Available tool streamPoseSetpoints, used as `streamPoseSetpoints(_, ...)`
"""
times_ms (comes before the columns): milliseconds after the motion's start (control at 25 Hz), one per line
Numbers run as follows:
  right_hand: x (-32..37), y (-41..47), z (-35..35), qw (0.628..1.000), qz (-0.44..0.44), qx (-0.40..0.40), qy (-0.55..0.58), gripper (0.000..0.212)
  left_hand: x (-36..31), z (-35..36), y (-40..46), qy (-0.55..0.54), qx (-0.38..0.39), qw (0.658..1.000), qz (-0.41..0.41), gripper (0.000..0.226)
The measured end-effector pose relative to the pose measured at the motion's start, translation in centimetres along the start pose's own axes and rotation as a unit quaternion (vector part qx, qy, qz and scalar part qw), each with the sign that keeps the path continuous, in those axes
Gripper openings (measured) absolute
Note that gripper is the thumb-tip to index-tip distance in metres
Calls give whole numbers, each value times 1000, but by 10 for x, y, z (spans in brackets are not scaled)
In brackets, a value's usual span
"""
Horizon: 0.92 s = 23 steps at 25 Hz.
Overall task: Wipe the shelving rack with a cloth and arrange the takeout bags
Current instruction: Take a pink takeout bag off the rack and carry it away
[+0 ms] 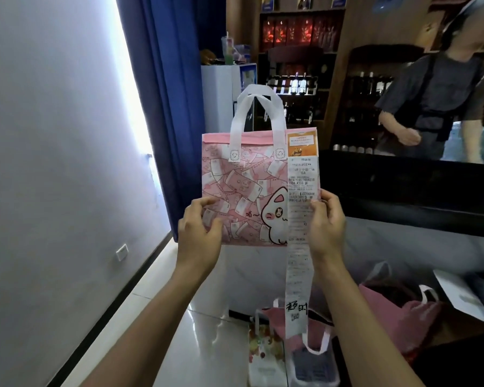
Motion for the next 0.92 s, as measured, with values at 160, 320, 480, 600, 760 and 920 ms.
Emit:
streamPoseSetpoints(160, -17, 53, 19, 1000, -11, -20, 4, 17, 15, 33, 57, -7, 26, 1000, 7, 27)
streamPoseSetpoints(320, -36, 116, 41, 1000, -15, -18, 17, 18, 27, 68, 122, -16, 33, 999, 8, 28)
streamPoseSetpoints(480, -62, 188, 58, 1000, -4, -22, 3, 27, 34, 102, 180, -25, 48, 998, 8, 27)
streamPoseSetpoints(600, -83, 230, 80, 1000, -2, 7, 0, 27, 49, 120, 219, -20, 41, 999, -5, 25)
streamPoseSetpoints(760, -123, 265, 96, 999, 43, 25, 0, 27, 76, 142, 260, -16, 44, 999, -19, 25)
streamPoseSetpoints(920, -155, 297, 105, 998, 61, 15, -11, 27, 99, 170, 299, -11, 66, 998, -22, 31)
Point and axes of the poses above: each hand's wrist, its own y-axis towards the middle knuckle, its own z-axis out of the palm, x = y × z, the point moved 6 cm from there along y, towards the middle knuckle, and after that the axes turned 1 degree about z, right-handed, at the moved point
